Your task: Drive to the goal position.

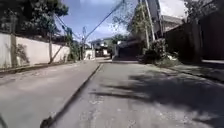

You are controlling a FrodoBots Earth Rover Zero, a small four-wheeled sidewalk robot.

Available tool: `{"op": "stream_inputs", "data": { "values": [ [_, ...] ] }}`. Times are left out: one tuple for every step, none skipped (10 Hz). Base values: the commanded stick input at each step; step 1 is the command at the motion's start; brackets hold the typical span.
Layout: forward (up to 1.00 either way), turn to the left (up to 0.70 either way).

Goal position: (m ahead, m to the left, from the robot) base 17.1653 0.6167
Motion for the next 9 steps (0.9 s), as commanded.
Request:
{"op": "stream_inputs", "data": {
  "values": [
    [1.00,-0.23],
    [1.00,-0.23],
    [1.00,-0.23],
    [1.00,-0.23],
    [1.00,-0.23],
    [1.00,-0.06],
    [1.00,0.17],
    [1.00,0.17],
    [1.00,0.17]
  ]
}}
